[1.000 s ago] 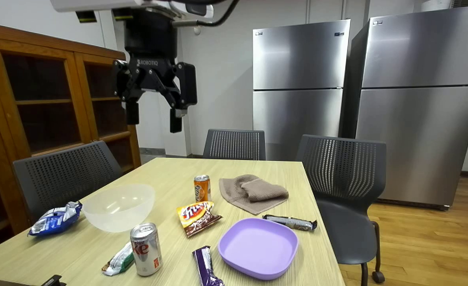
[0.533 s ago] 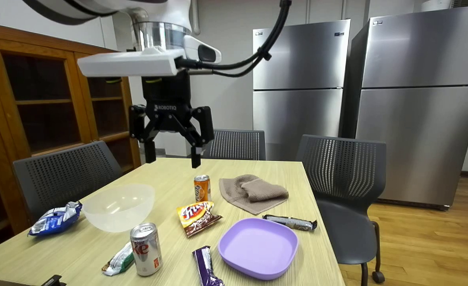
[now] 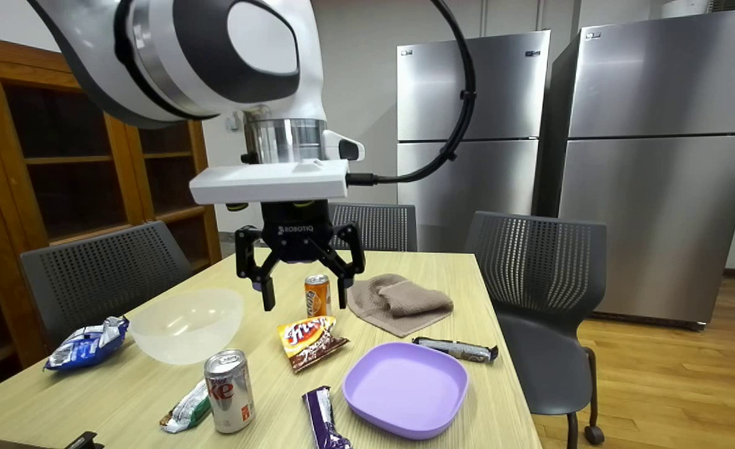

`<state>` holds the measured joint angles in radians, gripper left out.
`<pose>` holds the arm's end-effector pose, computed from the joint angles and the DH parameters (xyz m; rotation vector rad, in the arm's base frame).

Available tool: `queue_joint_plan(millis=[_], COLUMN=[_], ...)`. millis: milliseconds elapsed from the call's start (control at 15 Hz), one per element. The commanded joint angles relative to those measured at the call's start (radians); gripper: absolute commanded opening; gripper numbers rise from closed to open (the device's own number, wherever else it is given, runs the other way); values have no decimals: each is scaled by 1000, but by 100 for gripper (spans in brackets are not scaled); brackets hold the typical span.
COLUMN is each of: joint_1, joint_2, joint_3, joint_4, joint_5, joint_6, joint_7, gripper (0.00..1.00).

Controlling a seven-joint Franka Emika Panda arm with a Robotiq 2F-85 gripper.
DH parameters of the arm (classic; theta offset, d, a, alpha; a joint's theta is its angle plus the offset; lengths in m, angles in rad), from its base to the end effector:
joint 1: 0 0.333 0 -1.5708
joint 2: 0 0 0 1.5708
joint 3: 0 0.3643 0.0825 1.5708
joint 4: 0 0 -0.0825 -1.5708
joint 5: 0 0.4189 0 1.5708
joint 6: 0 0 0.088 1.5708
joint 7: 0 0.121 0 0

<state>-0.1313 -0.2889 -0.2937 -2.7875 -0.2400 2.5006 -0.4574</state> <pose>0.3494 -0.1503 0.2948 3.0658 0.3652 -0.0416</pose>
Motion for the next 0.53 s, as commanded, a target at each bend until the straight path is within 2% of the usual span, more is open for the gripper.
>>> queue_joint_plan(millis=[0,467], joint_1=[-18,-18], joint_2=[17,19], joint_3=[19,20], joint_4=[1,4], joint_5=[9,10], joint_6=[5,5], joint_7=[-7,-7], gripper=[100,100])
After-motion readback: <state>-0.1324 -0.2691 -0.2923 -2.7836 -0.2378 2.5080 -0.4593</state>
